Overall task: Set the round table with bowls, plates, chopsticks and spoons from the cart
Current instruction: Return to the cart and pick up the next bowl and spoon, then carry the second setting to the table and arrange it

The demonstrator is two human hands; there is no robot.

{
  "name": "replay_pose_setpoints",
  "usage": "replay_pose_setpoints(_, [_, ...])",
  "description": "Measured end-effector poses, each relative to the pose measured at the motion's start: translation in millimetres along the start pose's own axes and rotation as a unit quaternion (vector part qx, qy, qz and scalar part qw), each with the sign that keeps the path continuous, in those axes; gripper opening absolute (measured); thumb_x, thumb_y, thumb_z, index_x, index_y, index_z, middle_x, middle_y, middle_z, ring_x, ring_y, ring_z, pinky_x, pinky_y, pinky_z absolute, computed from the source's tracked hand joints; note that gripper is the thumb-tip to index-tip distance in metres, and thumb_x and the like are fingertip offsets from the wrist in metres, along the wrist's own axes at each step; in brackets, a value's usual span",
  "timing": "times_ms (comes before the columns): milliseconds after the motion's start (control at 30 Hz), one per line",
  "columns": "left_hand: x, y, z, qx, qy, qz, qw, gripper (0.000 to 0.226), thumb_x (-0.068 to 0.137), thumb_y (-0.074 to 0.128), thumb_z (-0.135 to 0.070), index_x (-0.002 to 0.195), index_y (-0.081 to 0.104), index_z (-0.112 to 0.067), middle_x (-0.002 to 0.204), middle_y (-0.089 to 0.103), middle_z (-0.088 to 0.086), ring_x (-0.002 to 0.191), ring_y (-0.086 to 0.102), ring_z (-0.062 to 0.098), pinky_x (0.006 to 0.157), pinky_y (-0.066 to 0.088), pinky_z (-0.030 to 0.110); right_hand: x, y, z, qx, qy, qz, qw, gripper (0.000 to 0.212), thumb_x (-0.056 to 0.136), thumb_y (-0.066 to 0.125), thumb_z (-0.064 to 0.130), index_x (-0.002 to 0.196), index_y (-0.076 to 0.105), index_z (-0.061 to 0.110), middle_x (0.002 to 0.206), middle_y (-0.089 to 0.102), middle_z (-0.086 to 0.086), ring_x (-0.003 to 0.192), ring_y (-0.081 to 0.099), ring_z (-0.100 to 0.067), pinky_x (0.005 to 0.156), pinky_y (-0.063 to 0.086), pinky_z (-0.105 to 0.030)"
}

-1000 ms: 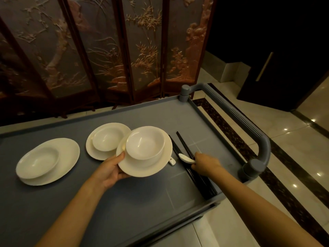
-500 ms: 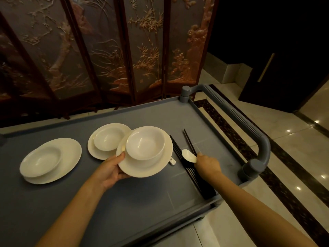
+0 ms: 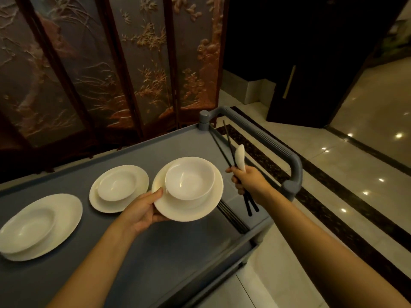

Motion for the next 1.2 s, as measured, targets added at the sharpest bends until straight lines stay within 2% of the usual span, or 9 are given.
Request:
replay_pose_setpoints(133, [-1,28,-1,0.044,-0.014,0.074,0.996,0.018,0.097,0.042,-0.023,0.107,0.057,-0.021,0.101,0.064,0.007,0.094,0.061,0.023,0.058,0.061,0.035,-36,-5,-9,-0.005,0.026,-0.074,0.997,0.017,0.097,0.046,0.026,0.086,0.054,0.015,0.069,0.044,-0.002,0.057,0.038,-0.011,0.053,0.037,-0.022])
replay_pose_setpoints(267, [-5,50,2,0.060,-0.030,0.113,0.991,0.017,0.098,0.041,-0.021,0.104,0.056,-0.019,0.093,0.063,0.006,0.087,0.060,0.021,0.052,0.060,0.030,-71,-21,-20,0.045,0.045,-0.146,0.987,0.021,0.096,0.049,0.032,0.098,0.054,0.012,0.071,0.045,-0.002,0.058,0.040,-0.009,0.053,0.039,-0.021])
replay_pose_setpoints(433, [-27,85,23,0.127,-0.064,0.207,0.968,0.021,0.097,0.043,-0.022,0.111,0.055,-0.012,0.094,0.063,0.008,0.086,0.061,0.022,0.053,0.060,0.031,-149,-37,-47,0.046,0.041,-0.241,0.969,0.016,0.090,0.058,0.035,0.091,0.058,0.019,0.071,0.052,-0.001,0.057,0.045,-0.009,0.052,0.043,-0.020])
replay_pose_setpoints(567, [-55,121,54,0.173,-0.096,0.278,0.940,0.021,0.097,0.042,-0.023,0.114,0.051,-0.014,0.087,0.062,0.007,0.066,0.067,0.016,0.046,0.057,0.030,-221,-47,-77,0.056,0.050,-0.332,0.940,0.016,0.090,0.058,0.034,0.089,0.059,0.018,0.074,0.053,-0.004,0.059,0.045,-0.012,0.053,0.043,-0.021])
replay_pose_setpoints(667, [-86,152,79,0.201,-0.112,0.331,0.915,0.023,0.097,0.044,-0.022,0.115,0.051,-0.011,0.087,0.062,0.010,0.075,0.062,0.022,0.044,0.057,0.030,-282,-59,-100,0.065,0.069,-0.399,0.912,0.026,0.091,0.057,0.034,0.102,0.059,0.011,0.077,0.053,-0.007,0.059,0.044,-0.013,0.052,0.042,-0.022])
replay_pose_setpoints(733, [-110,175,95,0.223,-0.127,0.371,0.893,0.026,0.096,0.045,-0.022,0.117,0.051,-0.008,0.090,0.063,0.011,0.080,0.061,0.024,0.046,0.058,0.032,-325,-66,-116,0.078,0.077,-0.437,0.893,0.026,0.091,0.056,0.033,0.102,0.059,0.010,0.076,0.052,-0.007,0.058,0.043,-0.013,0.052,0.041,-0.022])
replay_pose_setpoints(967, [-217,245,165,0.313,-0.147,0.493,0.798,0.030,0.095,0.049,-0.025,0.118,0.052,-0.006,0.094,0.062,0.014,0.085,0.062,0.027,0.049,0.059,0.031,-484,-70,-173,0.132,0.084,-0.569,0.808,0.018,0.092,0.055,0.030,0.085,0.057,0.013,0.063,0.044,-0.002,0.051,0.037,-0.010,0.045,0.034,-0.022])
replay_pose_setpoints(1133, [-310,275,219,0.356,-0.166,0.554,0.734,0.029,0.094,0.052,-0.024,0.117,0.053,-0.007,0.098,0.062,0.015,0.086,0.063,0.028,0.049,0.059,0.032,-597,-58,-209,0.159,0.106,-0.649,0.737,0.020,0.093,0.053,0.025,0.086,0.055,0.006,0.061,0.040,-0.003,0.050,0.034,-0.011,0.043,0.030,-0.022])
replay_pose_setpoints(1200, [-349,284,244,0.370,-0.173,0.575,0.709,0.030,0.093,0.053,-0.025,0.117,0.053,-0.008,0.100,0.062,0.015,0.087,0.063,0.028,0.051,0.060,0.033,-642,-50,-223,0.163,0.103,-0.677,0.710,0.024,0.093,0.054,0.024,0.073,0.052,0.011,0.056,0.038,-0.001,0.047,0.033,-0.011,0.042,0.029,-0.023])
Point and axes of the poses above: each hand's wrist, its own x-axis towards the middle knuckle, its own y-axis out of the palm, z = x × y, the point moved 3 cm from there along x, towards the middle knuckle
